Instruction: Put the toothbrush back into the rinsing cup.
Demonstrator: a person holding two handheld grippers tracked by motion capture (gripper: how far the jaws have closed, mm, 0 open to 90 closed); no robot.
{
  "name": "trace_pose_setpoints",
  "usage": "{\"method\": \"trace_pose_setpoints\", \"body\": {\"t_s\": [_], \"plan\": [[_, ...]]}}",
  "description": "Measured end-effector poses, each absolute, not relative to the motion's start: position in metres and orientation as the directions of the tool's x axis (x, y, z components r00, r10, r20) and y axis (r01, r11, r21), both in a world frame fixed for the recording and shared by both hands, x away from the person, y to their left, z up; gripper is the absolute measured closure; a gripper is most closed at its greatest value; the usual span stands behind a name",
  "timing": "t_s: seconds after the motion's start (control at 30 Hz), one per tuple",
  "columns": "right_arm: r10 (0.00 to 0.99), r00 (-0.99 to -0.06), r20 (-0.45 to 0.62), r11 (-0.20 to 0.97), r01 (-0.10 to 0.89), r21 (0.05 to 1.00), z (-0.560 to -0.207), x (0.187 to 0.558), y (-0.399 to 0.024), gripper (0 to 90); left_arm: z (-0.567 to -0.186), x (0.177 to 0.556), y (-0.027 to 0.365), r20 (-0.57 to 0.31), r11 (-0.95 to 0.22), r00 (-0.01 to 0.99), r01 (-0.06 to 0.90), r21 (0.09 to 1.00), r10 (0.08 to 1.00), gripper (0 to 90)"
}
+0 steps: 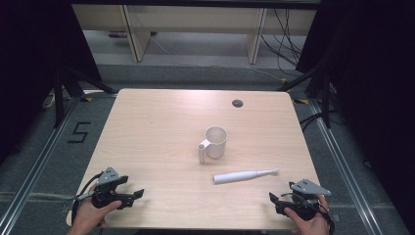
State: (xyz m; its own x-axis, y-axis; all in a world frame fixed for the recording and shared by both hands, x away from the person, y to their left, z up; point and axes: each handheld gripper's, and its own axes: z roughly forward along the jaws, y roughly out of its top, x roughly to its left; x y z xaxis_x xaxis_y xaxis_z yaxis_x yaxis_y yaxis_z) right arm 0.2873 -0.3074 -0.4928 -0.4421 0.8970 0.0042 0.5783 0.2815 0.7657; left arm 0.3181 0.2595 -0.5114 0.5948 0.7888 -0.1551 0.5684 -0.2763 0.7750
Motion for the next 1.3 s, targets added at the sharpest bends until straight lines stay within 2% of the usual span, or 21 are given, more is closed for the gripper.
{"method": "trace_pose_setpoints", "body": {"t_s": [0.4,0.5,0.57,0.7,0.73,0.87,0.9,1.07,1.2,1.3], "plan": [[0.893,-0.450,-0.002,0.290,0.572,0.767,-0.492,0.288,-0.306,17.6,-0.512,0.318,0.259,-0.152,-0.275,0.591,0.568,0.776,0.792,15.2],[0.892,-0.452,-0.009,0.292,0.562,0.774,-0.492,0.289,-0.306,17.6,-0.511,0.319,0.262,-0.136,-0.311,0.606,0.572,0.759,0.783,15.2],[0.893,-0.450,-0.002,0.287,0.565,0.774,-0.490,0.289,-0.304,17.6,-0.513,0.319,0.259,-0.157,-0.276,0.591,0.574,0.771,0.791,15.2],[0.896,-0.443,0.017,0.262,0.561,0.785,-0.488,0.290,-0.298,17.9,-0.513,0.319,0.260,-0.153,-0.281,0.592,0.574,0.769,0.792,15.2],[0.889,-0.458,-0.002,0.282,0.546,0.789,-0.486,0.292,-0.298,17.9,-0.512,0.319,0.262,-0.137,-0.307,0.602,0.574,0.759,0.787,15.2],[0.877,-0.481,0.009,0.284,0.532,0.798,-0.483,0.296,-0.292,17.8,-0.513,0.319,0.262,-0.142,-0.302,0.598,0.578,0.758,0.789,15.2],[0.884,-0.467,0.019,0.268,0.541,0.797,-0.482,0.296,-0.289,17.8,-0.514,0.319,0.260,-0.161,-0.270,0.584,0.580,0.768,0.796,15.2],[0.874,-0.485,-0.007,0.294,0.520,0.802,-0.478,0.300,-0.284,17.6,-0.513,0.319,0.260,-0.163,-0.270,0.580,0.586,0.764,0.798,15.2],[0.877,-0.480,0.031,0.272,0.548,0.791,-0.478,0.303,-0.274,16.7,-0.514,0.319,0.260,-0.161,-0.269,0.582,0.581,0.768,0.797,15.2],[0.864,-0.504,0.012,0.296,0.526,0.798,-0.478,0.307,-0.271,16.9,-0.514,0.319,0.260,-0.160,-0.268,0.582,0.579,0.770,0.797,15.2]]}}
